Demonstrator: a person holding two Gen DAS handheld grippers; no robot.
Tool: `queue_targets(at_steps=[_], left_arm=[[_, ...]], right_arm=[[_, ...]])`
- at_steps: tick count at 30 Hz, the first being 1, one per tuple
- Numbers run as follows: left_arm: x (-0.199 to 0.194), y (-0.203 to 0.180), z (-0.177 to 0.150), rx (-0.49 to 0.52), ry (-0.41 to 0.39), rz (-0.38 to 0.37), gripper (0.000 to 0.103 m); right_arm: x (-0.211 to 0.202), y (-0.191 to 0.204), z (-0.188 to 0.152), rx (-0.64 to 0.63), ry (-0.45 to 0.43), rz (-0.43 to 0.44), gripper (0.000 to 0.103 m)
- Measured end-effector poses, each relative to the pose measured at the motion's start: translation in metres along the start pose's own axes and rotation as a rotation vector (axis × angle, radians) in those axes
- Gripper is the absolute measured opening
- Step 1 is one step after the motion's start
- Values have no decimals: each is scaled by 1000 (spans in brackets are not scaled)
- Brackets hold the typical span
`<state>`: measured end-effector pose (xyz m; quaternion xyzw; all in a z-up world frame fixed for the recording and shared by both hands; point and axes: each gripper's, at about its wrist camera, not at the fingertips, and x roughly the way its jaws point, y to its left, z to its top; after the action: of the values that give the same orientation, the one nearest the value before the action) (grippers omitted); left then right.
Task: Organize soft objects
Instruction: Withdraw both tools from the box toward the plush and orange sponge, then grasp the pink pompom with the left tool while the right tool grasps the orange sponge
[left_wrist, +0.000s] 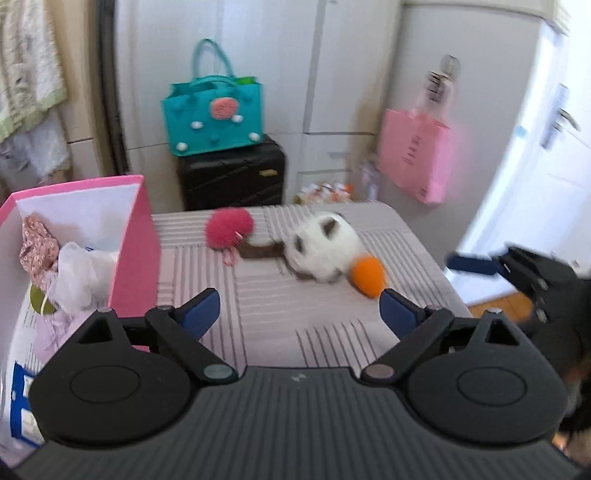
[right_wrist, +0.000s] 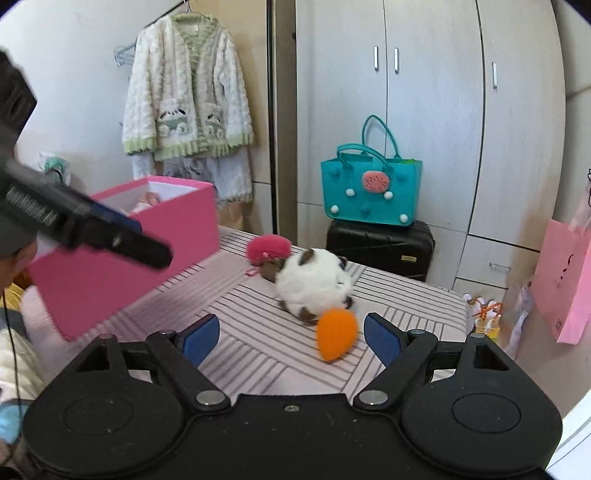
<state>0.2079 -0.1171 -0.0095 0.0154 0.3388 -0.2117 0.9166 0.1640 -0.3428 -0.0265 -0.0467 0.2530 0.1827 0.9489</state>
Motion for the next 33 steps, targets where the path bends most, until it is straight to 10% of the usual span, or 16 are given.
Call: queue_targets(at_steps=[27, 33], left_arm=[[160, 40, 58, -293, 25, 324, 81], [174, 43, 50, -288, 51, 358, 75]], right_arm=[[87, -47, -12, 124, 131, 59, 65], [87, -49, -14, 111, 129, 35, 46]])
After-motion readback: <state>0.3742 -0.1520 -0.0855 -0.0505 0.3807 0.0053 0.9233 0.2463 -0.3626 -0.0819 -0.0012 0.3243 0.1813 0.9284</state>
